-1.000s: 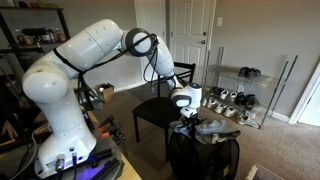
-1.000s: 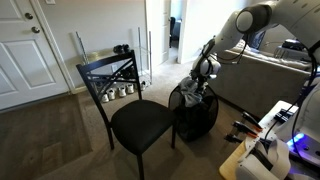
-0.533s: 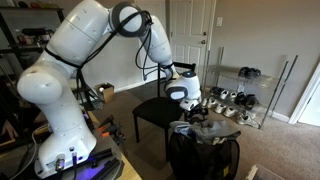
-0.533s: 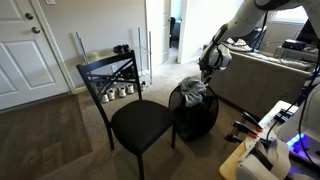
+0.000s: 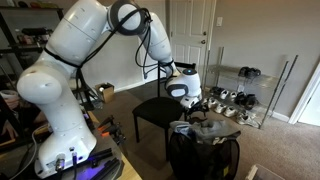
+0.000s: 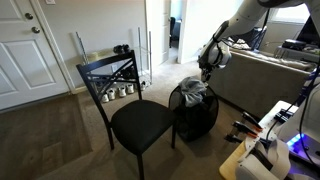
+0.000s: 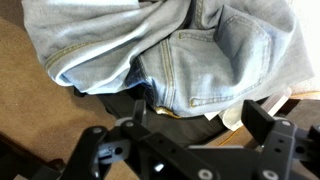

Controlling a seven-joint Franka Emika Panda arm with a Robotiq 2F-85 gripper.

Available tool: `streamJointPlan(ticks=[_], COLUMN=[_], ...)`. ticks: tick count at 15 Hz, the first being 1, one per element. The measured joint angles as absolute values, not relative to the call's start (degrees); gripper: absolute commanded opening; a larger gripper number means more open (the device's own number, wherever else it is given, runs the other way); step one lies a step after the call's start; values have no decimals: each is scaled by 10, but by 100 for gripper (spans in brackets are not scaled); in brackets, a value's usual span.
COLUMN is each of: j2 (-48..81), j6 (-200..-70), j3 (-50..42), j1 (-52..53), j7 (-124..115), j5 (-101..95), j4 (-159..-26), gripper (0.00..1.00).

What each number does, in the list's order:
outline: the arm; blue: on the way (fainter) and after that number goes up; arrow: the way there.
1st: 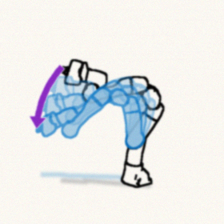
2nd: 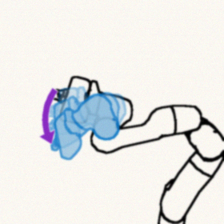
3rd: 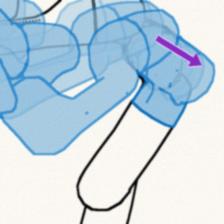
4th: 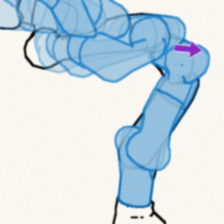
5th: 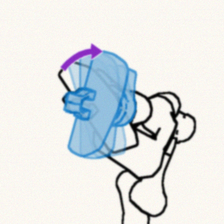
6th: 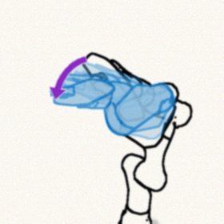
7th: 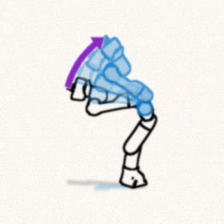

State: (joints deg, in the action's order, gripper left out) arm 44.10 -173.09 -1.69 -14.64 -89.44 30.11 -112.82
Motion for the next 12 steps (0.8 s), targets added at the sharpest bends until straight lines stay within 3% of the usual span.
streamJointPlan(ticks=[2, 3, 7, 12], j2=[467, 483, 548, 639], j6=[-1722, -1716, -1689, -1646], j3=[-21, -25, -52, -100], j1=[-139, -135, -114, -94], j7=[-901, -907, -944, -1013], j5=[301, 301, 301, 294], j4=[-1094, -1075, -995, -884], gripper=[54, 89, 100, 100])
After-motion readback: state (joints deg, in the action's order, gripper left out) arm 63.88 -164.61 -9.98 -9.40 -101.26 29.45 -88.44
